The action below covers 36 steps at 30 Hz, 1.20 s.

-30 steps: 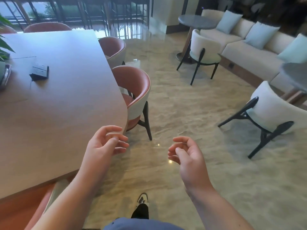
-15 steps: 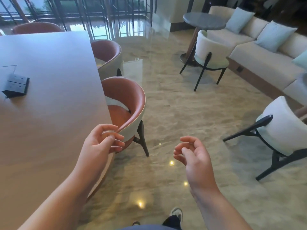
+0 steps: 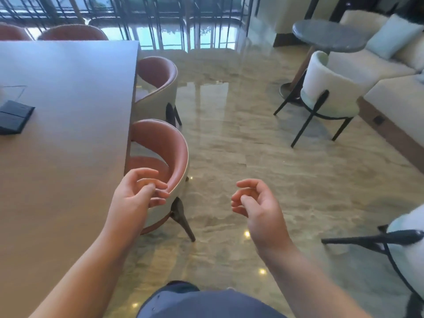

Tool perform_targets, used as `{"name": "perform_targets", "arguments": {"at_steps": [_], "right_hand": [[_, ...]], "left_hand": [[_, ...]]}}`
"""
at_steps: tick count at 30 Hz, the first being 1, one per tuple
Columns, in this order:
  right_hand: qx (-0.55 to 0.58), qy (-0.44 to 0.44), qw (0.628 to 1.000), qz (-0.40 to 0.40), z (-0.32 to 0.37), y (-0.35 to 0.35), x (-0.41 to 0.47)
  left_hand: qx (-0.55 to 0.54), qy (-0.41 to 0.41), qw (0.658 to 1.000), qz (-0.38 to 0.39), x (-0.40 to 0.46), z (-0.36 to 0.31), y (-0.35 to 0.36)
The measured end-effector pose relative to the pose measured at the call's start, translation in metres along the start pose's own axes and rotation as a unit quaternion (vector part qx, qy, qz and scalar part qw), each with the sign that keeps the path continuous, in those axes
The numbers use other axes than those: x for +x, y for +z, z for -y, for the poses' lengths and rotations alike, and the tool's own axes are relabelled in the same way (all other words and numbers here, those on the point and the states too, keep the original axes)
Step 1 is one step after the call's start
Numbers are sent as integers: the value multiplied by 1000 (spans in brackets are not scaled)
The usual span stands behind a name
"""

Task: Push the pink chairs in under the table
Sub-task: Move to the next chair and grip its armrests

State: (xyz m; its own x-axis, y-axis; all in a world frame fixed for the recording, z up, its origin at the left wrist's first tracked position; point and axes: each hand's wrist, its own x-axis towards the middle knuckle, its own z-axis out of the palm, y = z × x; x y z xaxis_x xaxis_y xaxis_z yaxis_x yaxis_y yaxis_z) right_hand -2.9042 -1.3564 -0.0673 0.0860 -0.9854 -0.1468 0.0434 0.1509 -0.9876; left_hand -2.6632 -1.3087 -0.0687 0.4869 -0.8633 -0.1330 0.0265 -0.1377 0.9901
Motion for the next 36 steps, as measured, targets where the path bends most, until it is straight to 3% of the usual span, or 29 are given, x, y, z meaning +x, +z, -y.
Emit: {"name": "perform_targets", "arguments": {"at_steps": [6, 12, 21, 28, 36], "right_hand": [[-31, 40, 993, 106, 6, 24, 100], [-116, 63, 968, 212, -14, 90, 197], [-228, 74, 917, 318, -28, 203, 345], [-285, 70, 877, 380, -40, 273, 431], [-379, 68, 789, 479, -97, 356, 515]], "left_hand": [[-10, -31, 993, -118, 35, 10, -1], [-57, -50, 963, -260, 86, 37, -22], [-103, -114, 914, -376, 197, 69, -33], [-127, -134, 853, -488, 235, 67, -49], [-137, -194, 764, -601, 255, 120, -34]]}}
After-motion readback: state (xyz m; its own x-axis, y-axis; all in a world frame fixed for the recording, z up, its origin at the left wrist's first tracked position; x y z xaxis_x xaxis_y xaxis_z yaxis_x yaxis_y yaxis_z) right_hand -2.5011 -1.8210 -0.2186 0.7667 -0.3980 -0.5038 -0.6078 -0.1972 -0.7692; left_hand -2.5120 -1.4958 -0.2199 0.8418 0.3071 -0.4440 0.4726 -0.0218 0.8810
